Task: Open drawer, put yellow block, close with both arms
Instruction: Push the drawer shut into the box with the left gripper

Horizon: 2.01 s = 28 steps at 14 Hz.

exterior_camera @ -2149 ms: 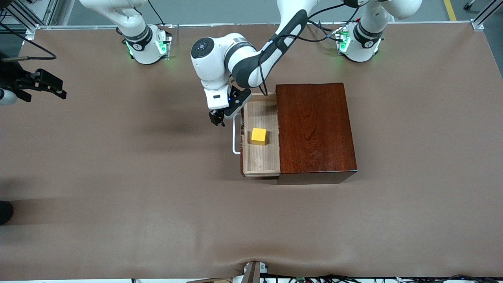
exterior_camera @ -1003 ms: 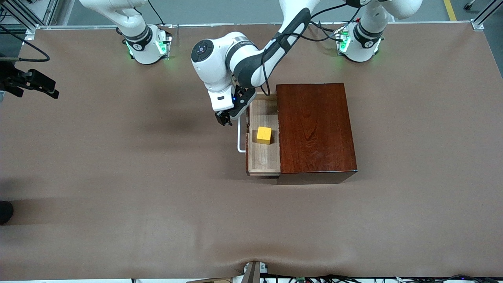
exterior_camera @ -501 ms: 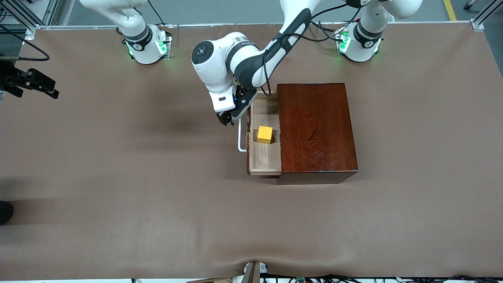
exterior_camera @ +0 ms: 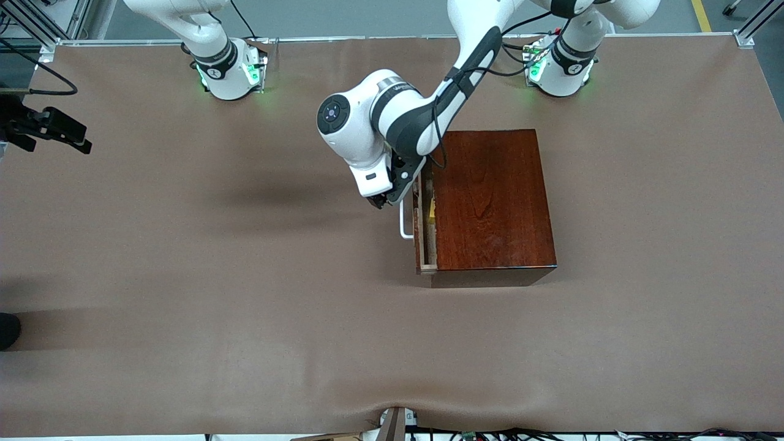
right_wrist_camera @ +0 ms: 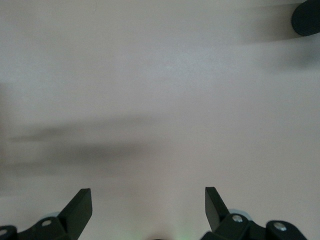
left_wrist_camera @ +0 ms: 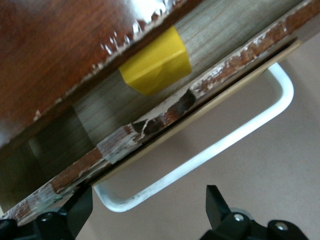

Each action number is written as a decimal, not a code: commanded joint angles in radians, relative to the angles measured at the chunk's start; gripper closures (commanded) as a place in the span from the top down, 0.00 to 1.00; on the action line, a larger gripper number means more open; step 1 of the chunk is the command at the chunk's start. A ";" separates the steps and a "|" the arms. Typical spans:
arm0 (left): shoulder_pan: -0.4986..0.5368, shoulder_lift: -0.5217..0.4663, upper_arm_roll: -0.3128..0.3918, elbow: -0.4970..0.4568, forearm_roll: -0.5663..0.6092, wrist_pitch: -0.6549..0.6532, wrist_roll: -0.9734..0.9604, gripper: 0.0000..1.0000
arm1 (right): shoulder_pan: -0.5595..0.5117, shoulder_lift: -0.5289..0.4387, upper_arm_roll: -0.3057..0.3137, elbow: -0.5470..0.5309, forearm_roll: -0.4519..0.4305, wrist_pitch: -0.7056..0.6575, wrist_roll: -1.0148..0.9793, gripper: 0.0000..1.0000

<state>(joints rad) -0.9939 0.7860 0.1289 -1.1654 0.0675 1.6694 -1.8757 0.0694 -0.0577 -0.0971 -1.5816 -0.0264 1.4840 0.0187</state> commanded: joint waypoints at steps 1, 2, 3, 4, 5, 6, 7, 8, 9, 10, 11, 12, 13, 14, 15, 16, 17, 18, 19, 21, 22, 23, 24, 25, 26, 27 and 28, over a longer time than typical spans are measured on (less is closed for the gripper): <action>0.006 -0.040 0.017 -0.026 0.023 -0.029 0.053 1.00 | -0.007 -0.005 0.007 0.002 0.003 -0.001 0.017 1.00; 0.007 -0.045 0.018 -0.026 0.023 -0.046 0.064 1.00 | -0.007 -0.005 0.008 0.002 0.003 -0.001 0.017 1.00; 0.008 -0.047 0.020 -0.026 0.023 -0.063 0.073 1.00 | -0.007 -0.005 0.008 0.002 0.002 -0.001 0.017 1.00; 0.009 -0.051 0.020 -0.026 0.023 -0.075 0.084 1.00 | -0.007 -0.005 0.008 0.002 0.003 -0.001 0.017 1.00; 0.011 -0.054 0.020 -0.028 0.023 -0.083 0.095 1.00 | -0.007 -0.005 0.008 0.002 0.003 -0.001 0.017 1.00; 0.011 -0.054 0.020 -0.030 0.025 -0.092 0.099 1.00 | -0.007 -0.005 0.008 0.002 0.003 -0.001 0.017 1.00; 0.011 -0.057 0.020 -0.030 0.038 -0.097 0.104 1.00 | -0.007 -0.005 0.008 0.002 0.003 -0.001 0.017 1.00; 0.011 -0.068 0.018 -0.036 0.058 -0.108 0.115 1.00 | -0.007 -0.005 0.008 0.002 0.002 -0.001 0.017 1.00; 0.014 -0.074 0.018 -0.040 0.061 -0.112 0.127 1.00 | -0.007 -0.005 0.008 0.003 0.002 0.001 0.017 1.00; 0.026 -0.080 0.017 -0.042 0.061 -0.115 0.133 1.00 | -0.007 -0.005 0.008 0.003 0.002 0.001 0.017 1.00; 0.027 -0.080 0.017 -0.042 0.061 -0.118 0.135 1.00 | -0.007 -0.005 0.008 0.003 0.002 0.001 0.017 1.00; 0.027 -0.080 0.017 -0.042 0.061 -0.119 0.136 1.00 | -0.007 -0.005 0.008 0.003 0.002 0.001 0.017 1.00; 0.029 -0.080 0.017 -0.040 0.061 -0.119 0.138 1.00 | -0.007 -0.005 0.008 0.003 0.002 0.001 0.017 1.00; 0.029 -0.080 0.017 -0.033 0.060 -0.119 0.136 1.00 | -0.008 -0.005 0.007 0.003 0.002 -0.001 0.017 1.00; 0.029 -0.080 0.017 -0.033 0.058 -0.117 0.136 1.00 | -0.008 -0.005 0.007 0.003 0.002 0.001 0.017 1.00; 0.029 -0.080 0.017 -0.030 0.054 -0.117 0.136 1.00 | -0.008 -0.005 0.007 0.005 0.002 0.001 0.017 1.00; 0.032 -0.082 0.012 -0.025 0.049 -0.105 0.135 1.00 | -0.008 -0.005 0.007 0.005 0.002 0.001 0.017 1.00; 0.035 -0.082 0.005 -0.016 0.048 -0.083 0.132 1.00 | -0.008 -0.005 0.007 0.005 0.002 -0.001 0.017 1.00; 0.034 -0.085 0.000 -0.013 0.045 -0.053 0.130 1.00 | -0.008 -0.007 0.005 0.005 0.002 -0.001 0.017 1.00; 0.034 -0.087 0.004 -0.013 -0.001 -0.030 0.133 1.00 | -0.008 -0.007 0.007 0.009 0.002 -0.002 0.017 1.00; 0.034 -0.087 0.005 -0.014 -0.009 -0.030 0.133 1.00 | -0.008 -0.007 0.007 0.009 0.002 -0.002 0.017 1.00; 0.032 -0.082 0.005 -0.019 -0.009 -0.030 0.133 1.00 | -0.008 -0.005 0.007 0.009 0.002 -0.002 0.017 1.00; 0.031 -0.077 0.003 -0.022 -0.009 -0.028 0.135 1.00 | -0.008 -0.007 0.007 0.009 0.002 -0.002 0.017 1.00; 0.029 -0.073 -0.003 -0.032 -0.009 -0.011 0.135 1.00 | -0.008 -0.007 0.007 0.009 0.002 -0.002 0.017 1.00; 0.026 -0.070 -0.009 -0.045 -0.009 -0.002 0.135 1.00 | -0.008 -0.005 0.007 0.009 0.002 -0.002 0.017 1.00; 0.026 -0.067 -0.009 -0.046 -0.009 -0.002 0.135 1.00 | -0.008 -0.005 0.007 0.009 0.002 -0.002 0.017 1.00; 0.026 -0.064 -0.009 -0.049 -0.009 -0.002 0.133 1.00 | -0.008 -0.005 0.005 0.009 0.002 -0.002 0.017 1.00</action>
<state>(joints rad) -0.9686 0.7258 0.1202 -1.1969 0.0730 1.6525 -1.7573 0.0694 -0.0577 -0.0976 -1.5801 -0.0264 1.4850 0.0209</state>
